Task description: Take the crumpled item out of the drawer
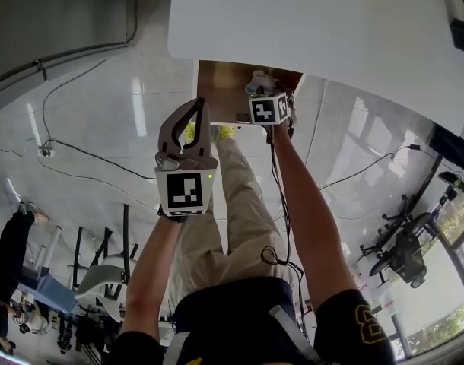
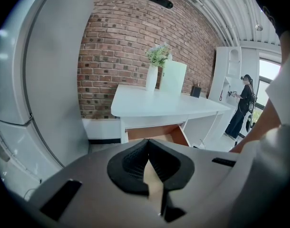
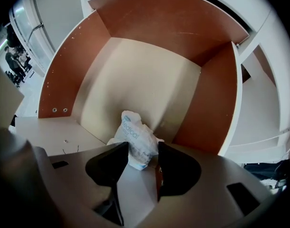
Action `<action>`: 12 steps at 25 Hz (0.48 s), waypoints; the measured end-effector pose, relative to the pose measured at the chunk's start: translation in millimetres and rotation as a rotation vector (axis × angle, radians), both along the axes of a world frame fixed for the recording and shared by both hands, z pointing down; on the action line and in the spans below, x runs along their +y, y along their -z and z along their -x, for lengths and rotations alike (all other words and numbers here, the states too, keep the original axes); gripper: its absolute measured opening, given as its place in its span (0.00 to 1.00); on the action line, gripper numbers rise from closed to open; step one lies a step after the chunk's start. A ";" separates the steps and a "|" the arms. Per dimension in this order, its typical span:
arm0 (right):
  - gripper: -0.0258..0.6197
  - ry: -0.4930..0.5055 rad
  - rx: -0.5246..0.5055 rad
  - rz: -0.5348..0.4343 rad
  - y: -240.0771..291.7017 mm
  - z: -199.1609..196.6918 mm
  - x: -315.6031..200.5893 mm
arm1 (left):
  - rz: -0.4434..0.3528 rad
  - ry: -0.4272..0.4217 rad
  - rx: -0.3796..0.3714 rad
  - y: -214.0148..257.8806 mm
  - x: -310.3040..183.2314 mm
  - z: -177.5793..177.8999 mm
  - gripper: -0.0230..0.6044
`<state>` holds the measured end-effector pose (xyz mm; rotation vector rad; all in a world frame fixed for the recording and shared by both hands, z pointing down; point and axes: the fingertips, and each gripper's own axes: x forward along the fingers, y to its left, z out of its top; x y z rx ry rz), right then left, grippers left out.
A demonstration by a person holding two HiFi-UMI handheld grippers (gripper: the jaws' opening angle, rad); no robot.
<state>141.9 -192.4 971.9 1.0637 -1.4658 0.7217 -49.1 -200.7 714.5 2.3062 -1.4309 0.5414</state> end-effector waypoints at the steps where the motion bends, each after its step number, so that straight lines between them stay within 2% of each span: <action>1: 0.35 -0.001 0.002 0.001 0.4 -0.2 -0.3 | 0.000 0.002 0.001 0.9 0.1 0.2 0.07; 12: 0.17 0.002 0.048 -0.013 4.3 -11.6 1.5 | -0.008 0.005 -0.002 5.9 0.1 2.7 0.07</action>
